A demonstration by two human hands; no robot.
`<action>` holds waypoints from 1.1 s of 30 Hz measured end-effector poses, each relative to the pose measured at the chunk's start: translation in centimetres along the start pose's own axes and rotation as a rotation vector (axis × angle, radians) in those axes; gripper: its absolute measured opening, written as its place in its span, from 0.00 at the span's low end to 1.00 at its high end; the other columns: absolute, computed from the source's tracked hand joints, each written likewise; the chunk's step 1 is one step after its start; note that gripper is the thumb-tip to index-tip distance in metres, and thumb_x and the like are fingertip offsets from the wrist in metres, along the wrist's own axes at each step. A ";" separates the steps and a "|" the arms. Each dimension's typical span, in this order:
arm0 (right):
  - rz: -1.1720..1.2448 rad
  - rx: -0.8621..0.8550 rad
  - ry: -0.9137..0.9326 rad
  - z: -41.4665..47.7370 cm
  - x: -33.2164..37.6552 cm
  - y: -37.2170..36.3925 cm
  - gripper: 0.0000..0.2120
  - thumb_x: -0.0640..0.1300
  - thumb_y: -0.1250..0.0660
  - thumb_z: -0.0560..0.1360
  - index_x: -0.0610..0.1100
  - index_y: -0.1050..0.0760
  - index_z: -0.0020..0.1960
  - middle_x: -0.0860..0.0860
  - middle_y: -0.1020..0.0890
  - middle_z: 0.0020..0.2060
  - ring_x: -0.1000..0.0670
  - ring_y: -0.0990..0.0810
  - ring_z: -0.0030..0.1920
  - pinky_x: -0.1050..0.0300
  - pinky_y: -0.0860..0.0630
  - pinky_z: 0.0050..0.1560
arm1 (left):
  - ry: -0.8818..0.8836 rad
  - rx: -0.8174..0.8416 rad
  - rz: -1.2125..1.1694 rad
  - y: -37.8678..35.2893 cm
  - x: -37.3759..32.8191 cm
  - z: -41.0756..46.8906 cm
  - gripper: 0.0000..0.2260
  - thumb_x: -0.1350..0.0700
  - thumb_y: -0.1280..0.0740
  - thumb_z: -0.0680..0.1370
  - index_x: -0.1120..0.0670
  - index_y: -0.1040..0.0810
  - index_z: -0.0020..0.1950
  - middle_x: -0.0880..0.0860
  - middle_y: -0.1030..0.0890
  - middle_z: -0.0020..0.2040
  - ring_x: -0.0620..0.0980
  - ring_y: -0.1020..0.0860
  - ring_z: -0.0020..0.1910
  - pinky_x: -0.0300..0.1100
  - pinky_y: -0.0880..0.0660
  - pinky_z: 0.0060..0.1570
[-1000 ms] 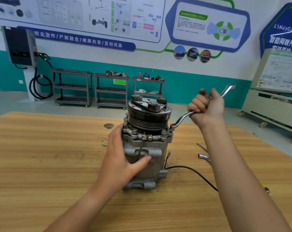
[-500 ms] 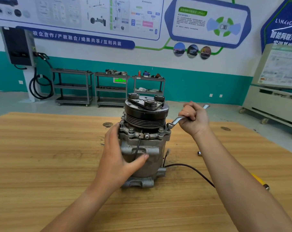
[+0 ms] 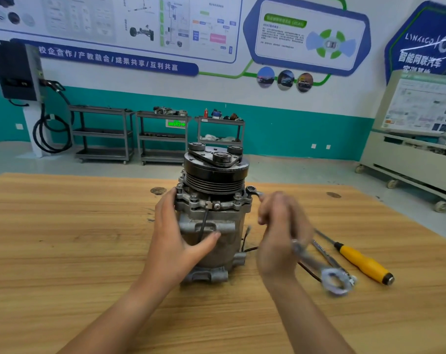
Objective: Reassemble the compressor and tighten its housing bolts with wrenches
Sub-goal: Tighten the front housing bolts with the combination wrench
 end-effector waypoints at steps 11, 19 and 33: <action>0.471 -0.132 -0.293 7.2 1.7 -1.7 0.24 0.57 0.45 0.77 0.49 0.31 0.25 0.56 0.37 0.17 0.56 0.41 0.17 0.68 0.42 0.23 | 0.014 0.043 -0.017 0.3 0.3 0.2 0.40 0.44 0.27 0.63 0.41 0.48 0.68 0.40 0.40 0.63 0.31 0.41 0.62 0.15 0.45 0.55; 0.708 -0.357 -1.150 11.4 -7.3 1.1 0.22 0.50 0.51 0.82 0.44 0.39 0.32 0.54 0.43 0.15 0.55 0.45 0.13 0.68 0.49 0.16 | 0.018 0.059 -0.028 0.3 0.1 0.4 0.40 0.42 0.29 0.62 0.41 0.48 0.68 0.40 0.39 0.63 0.24 0.40 0.58 0.15 0.44 0.54; 0.675 0.141 -1.392 12.5 -10.1 -1.8 0.21 0.44 0.48 0.82 0.44 0.37 0.30 0.53 0.40 0.14 0.57 0.43 0.12 0.66 0.43 0.12 | 0.132 0.076 -0.155 0.4 0.4 0.6 0.42 0.47 0.23 0.60 0.29 0.49 0.61 0.38 0.38 0.68 0.33 0.39 0.66 0.32 0.40 0.64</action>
Point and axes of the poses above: each hand's wrist, its own z-axis towards the middle knuckle, its own y-axis out of the back of the hand, x = y × z, the point moved 2 cm from there along z, towards the middle knuckle
